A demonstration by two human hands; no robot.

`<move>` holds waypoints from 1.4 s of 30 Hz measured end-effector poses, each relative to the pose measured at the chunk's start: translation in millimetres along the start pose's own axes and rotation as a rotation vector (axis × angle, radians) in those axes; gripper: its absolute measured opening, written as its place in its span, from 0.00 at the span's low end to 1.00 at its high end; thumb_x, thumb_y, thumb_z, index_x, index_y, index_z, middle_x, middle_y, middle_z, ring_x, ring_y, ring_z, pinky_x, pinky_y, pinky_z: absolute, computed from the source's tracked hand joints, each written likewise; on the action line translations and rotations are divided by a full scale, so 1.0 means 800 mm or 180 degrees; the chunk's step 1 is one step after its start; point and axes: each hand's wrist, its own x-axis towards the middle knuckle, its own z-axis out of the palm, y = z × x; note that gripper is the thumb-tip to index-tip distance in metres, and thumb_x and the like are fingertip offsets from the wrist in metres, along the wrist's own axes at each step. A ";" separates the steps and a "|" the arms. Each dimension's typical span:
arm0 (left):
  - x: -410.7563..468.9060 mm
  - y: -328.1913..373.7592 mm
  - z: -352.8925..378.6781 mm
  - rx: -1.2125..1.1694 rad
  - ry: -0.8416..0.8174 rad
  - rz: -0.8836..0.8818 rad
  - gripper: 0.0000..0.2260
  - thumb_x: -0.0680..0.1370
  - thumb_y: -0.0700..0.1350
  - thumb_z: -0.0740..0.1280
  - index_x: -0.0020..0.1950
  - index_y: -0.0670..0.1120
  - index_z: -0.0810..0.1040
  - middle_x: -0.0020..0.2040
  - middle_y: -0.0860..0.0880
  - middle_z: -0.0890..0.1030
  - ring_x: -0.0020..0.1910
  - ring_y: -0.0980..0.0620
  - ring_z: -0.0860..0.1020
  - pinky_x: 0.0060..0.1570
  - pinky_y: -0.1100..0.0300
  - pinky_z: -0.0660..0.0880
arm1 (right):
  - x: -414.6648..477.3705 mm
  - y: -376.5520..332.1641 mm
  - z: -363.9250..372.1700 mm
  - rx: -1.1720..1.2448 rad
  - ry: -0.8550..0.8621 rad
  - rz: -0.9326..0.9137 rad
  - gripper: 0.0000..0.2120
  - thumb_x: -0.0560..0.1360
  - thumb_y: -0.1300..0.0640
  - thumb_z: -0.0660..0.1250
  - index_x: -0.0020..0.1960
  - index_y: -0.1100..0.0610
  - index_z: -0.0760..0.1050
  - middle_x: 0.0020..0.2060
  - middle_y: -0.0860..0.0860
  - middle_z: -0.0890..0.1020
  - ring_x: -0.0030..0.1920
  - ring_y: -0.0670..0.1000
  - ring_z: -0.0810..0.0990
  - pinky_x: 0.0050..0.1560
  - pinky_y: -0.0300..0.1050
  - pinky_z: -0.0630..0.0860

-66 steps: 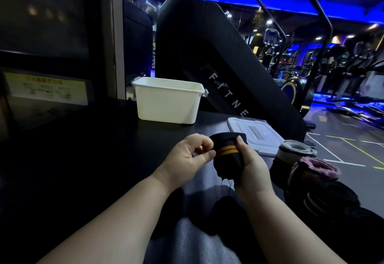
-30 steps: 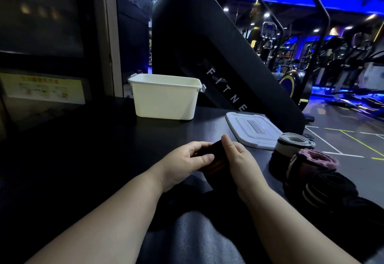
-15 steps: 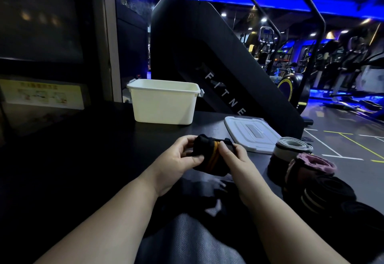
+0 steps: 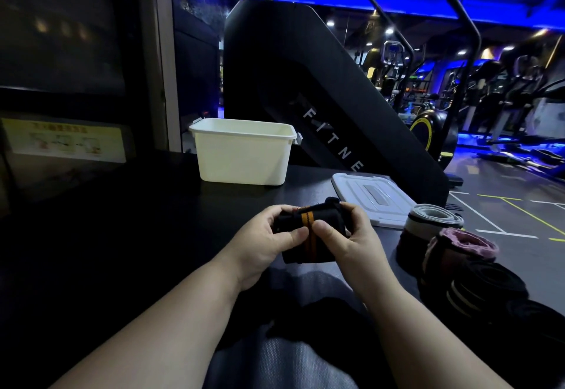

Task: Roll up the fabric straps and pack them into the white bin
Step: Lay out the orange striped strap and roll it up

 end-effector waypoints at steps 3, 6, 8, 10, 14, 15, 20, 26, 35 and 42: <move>-0.001 -0.003 0.002 -0.0249 0.0093 -0.0106 0.15 0.72 0.40 0.70 0.58 0.43 0.76 0.49 0.44 0.81 0.46 0.51 0.81 0.44 0.59 0.79 | 0.001 0.002 -0.005 0.0067 -0.0048 0.0134 0.25 0.69 0.53 0.77 0.61 0.48 0.69 0.50 0.46 0.80 0.47 0.37 0.80 0.46 0.32 0.75; -0.001 -0.003 -0.003 -0.0552 0.0101 -0.0263 0.17 0.70 0.43 0.70 0.59 0.44 0.75 0.52 0.41 0.80 0.48 0.45 0.80 0.46 0.53 0.79 | 0.001 0.005 -0.007 0.0243 -0.0208 0.0384 0.32 0.63 0.53 0.81 0.61 0.43 0.68 0.55 0.52 0.80 0.53 0.45 0.81 0.51 0.38 0.76; 0.000 -0.001 -0.006 -0.0625 0.0011 -0.0363 0.18 0.72 0.41 0.73 0.60 0.43 0.75 0.52 0.40 0.80 0.49 0.44 0.80 0.50 0.48 0.77 | 0.002 0.004 -0.007 0.0352 -0.0235 0.0371 0.31 0.65 0.64 0.79 0.62 0.47 0.68 0.54 0.52 0.79 0.49 0.44 0.82 0.45 0.36 0.78; 0.000 0.000 -0.007 -0.0506 -0.0054 -0.0404 0.18 0.70 0.43 0.73 0.59 0.43 0.76 0.50 0.42 0.81 0.49 0.44 0.80 0.54 0.46 0.76 | 0.003 0.002 -0.009 0.0308 -0.0229 0.0294 0.32 0.66 0.70 0.76 0.63 0.50 0.68 0.54 0.52 0.79 0.46 0.41 0.82 0.42 0.34 0.77; 0.000 0.002 -0.003 -0.0098 0.0138 -0.0339 0.17 0.72 0.56 0.66 0.53 0.46 0.81 0.46 0.49 0.84 0.47 0.52 0.80 0.48 0.58 0.75 | 0.004 0.006 -0.015 -0.0007 -0.0334 0.0236 0.38 0.57 0.62 0.80 0.60 0.41 0.69 0.53 0.52 0.79 0.50 0.47 0.82 0.48 0.42 0.80; 0.002 0.001 -0.004 -0.0030 0.0229 -0.0337 0.19 0.71 0.59 0.65 0.52 0.46 0.81 0.46 0.50 0.84 0.48 0.52 0.80 0.51 0.57 0.74 | 0.004 0.006 -0.015 -0.0063 -0.0388 0.0244 0.38 0.54 0.58 0.78 0.59 0.38 0.69 0.54 0.52 0.80 0.52 0.49 0.82 0.51 0.47 0.81; 0.003 0.005 -0.003 -0.0100 0.0248 -0.0301 0.21 0.70 0.56 0.68 0.52 0.41 0.82 0.49 0.41 0.83 0.50 0.44 0.79 0.59 0.47 0.74 | 0.001 0.004 -0.011 -0.0366 -0.0778 0.0095 0.39 0.54 0.57 0.75 0.59 0.34 0.66 0.55 0.53 0.79 0.53 0.51 0.82 0.57 0.53 0.80; 0.008 0.003 -0.008 -0.0429 0.0634 -0.0195 0.07 0.78 0.35 0.66 0.44 0.46 0.77 0.38 0.50 0.79 0.39 0.52 0.75 0.44 0.59 0.69 | -0.003 0.002 -0.008 -0.0577 -0.0546 0.0016 0.37 0.53 0.53 0.74 0.58 0.34 0.66 0.49 0.49 0.81 0.49 0.48 0.83 0.55 0.52 0.80; 0.005 0.010 -0.014 -0.0613 0.0583 -0.0268 0.09 0.77 0.32 0.63 0.46 0.46 0.74 0.34 0.52 0.74 0.32 0.57 0.69 0.35 0.64 0.65 | -0.003 0.000 -0.011 -0.0847 -0.0323 0.0045 0.32 0.56 0.54 0.75 0.57 0.38 0.69 0.47 0.46 0.81 0.45 0.43 0.82 0.49 0.41 0.80; 0.006 -0.004 -0.019 0.1034 0.0602 -0.0309 0.04 0.78 0.42 0.69 0.43 0.48 0.78 0.34 0.55 0.75 0.31 0.60 0.69 0.33 0.65 0.66 | -0.003 0.001 -0.014 -0.0991 -0.0291 0.0003 0.30 0.63 0.63 0.79 0.58 0.43 0.71 0.46 0.45 0.80 0.43 0.37 0.80 0.45 0.30 0.75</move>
